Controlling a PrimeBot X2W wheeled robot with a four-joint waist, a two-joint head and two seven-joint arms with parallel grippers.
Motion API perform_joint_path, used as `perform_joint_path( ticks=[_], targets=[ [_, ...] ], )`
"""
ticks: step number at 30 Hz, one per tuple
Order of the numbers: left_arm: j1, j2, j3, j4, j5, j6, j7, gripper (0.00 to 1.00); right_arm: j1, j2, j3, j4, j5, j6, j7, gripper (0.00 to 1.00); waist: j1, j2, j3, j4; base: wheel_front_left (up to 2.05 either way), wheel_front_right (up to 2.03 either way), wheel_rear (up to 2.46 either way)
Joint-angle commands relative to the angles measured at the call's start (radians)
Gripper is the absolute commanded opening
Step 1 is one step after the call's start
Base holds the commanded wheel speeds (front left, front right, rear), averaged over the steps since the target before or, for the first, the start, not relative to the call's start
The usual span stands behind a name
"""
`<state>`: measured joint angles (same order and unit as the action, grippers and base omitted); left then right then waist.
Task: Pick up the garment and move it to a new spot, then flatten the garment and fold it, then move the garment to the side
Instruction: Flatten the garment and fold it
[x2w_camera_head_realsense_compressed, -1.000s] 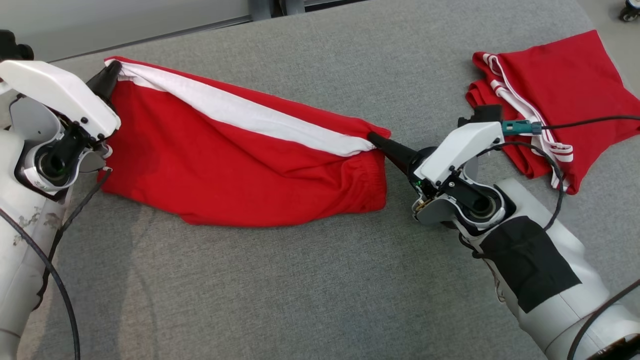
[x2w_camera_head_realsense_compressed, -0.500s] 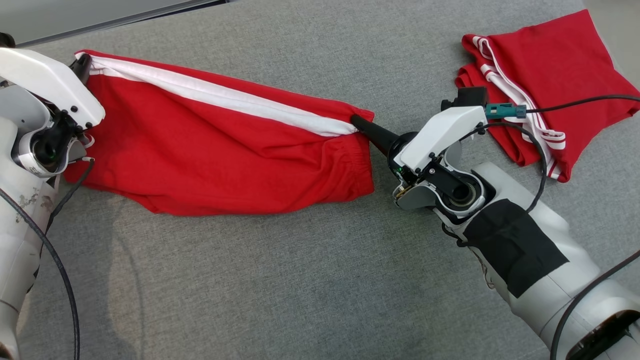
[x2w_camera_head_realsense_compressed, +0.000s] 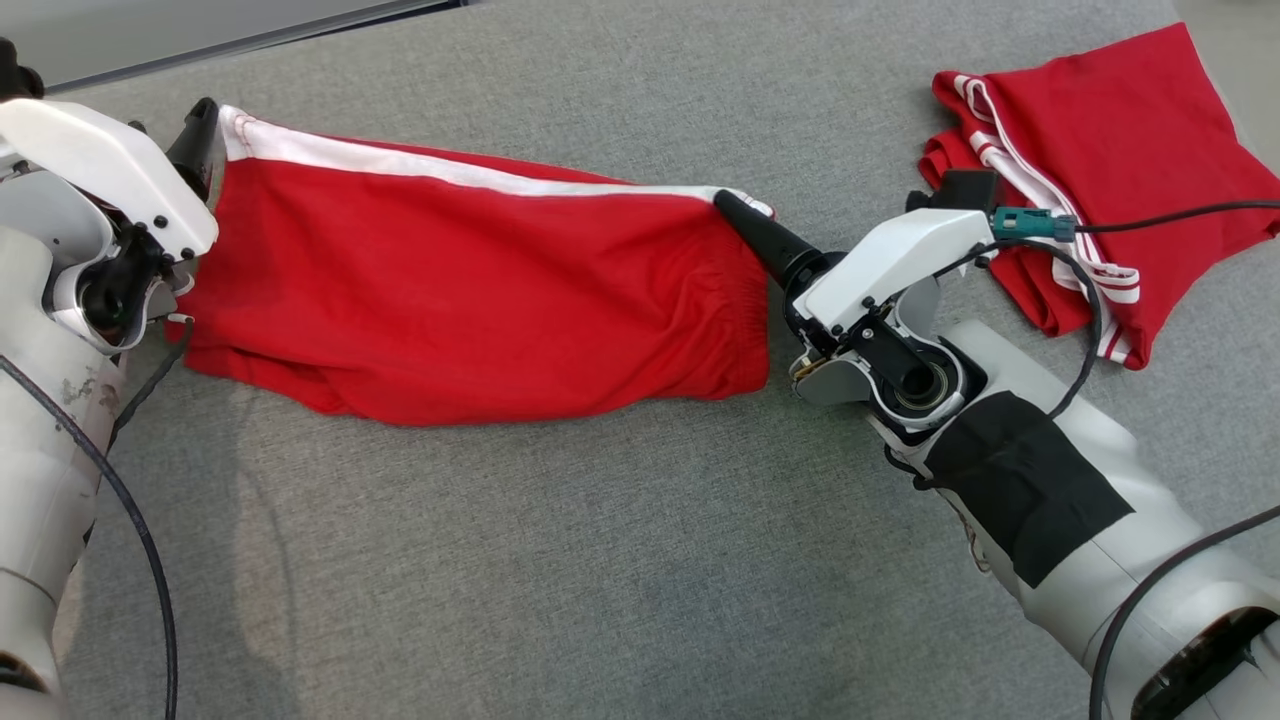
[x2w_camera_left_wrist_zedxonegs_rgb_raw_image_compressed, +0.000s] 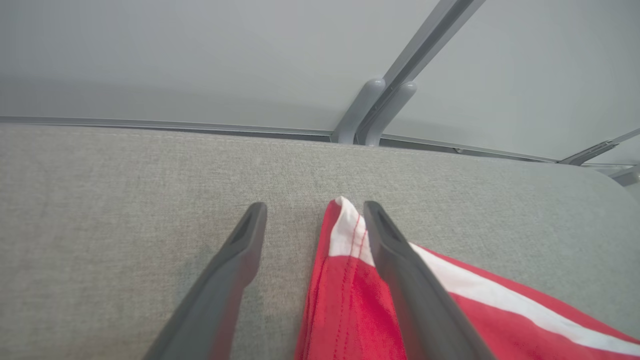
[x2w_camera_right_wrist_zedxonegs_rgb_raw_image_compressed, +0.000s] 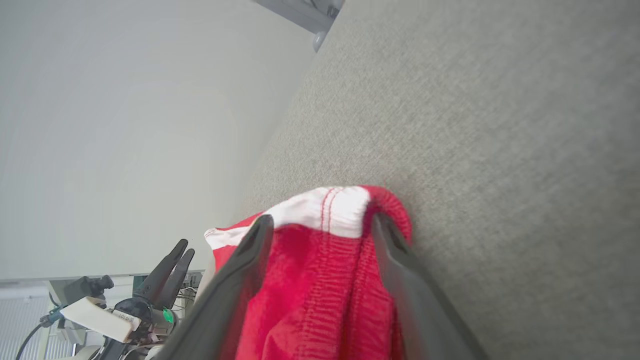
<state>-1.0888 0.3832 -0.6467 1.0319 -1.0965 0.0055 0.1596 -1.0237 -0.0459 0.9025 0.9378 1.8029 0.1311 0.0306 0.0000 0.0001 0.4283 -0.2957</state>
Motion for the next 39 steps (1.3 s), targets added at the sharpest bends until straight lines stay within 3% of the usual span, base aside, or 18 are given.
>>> perform_joint_path(
  ticks=[1,16,20,28,31,35,39],
  targets=[
    [-0.011,-0.002,-0.001,0.009,0.009,-0.008,-0.017,1.0,-0.002,-0.011,0.004,0.021,-0.002,0.0,-0.016,1.0,0.0,-0.0001,-0.009,0.008,0.0,0.0,0.0],
    [0.069,-0.049,0.003,0.076,-0.012,-0.076,-0.11,1.0,-0.01,-0.047,0.093,0.142,-0.079,0.0,0.013,1.0,0.0,-0.0001,-0.136,0.07,0.0,0.0,0.0],
    [0.088,-0.069,0.005,0.079,-0.019,-0.091,-0.14,1.0,-0.017,-0.065,0.152,0.177,-0.147,0.0,-0.007,1.0,0.0,-0.0001,-0.187,0.092,0.0,0.0,0.0],
    [0.157,-0.087,-0.003,0.013,0.007,-0.12,-0.321,1.0,0.019,-0.165,0.304,0.169,-0.39,0.0,-0.256,1.0,0.0,-0.0001,-0.309,0.161,0.0,0.0,0.0],
    [0.192,-0.09,-0.002,-0.039,0.025,-0.123,-0.392,1.0,0.035,-0.2,0.317,0.188,-0.474,0.0,-0.293,1.0,0.0,-0.0001,-0.345,0.193,0.0,0.0,0.0],
    [0.262,-0.067,0.036,-0.158,0.083,-0.084,-0.424,1.0,0.038,-0.263,0.17,0.137,-0.636,0.0,-0.296,1.0,0.0,-0.0001,-0.371,0.23,0.0,0.0,0.0],
    [0.42,-0.044,0.136,-0.396,0.244,-0.002,-0.423,1.0,0.162,-0.319,-0.094,0.001,-0.853,0.0,-0.297,1.0,0.0,-0.0001,-0.38,0.265,0.0,0.0,0.0]
  ],
)
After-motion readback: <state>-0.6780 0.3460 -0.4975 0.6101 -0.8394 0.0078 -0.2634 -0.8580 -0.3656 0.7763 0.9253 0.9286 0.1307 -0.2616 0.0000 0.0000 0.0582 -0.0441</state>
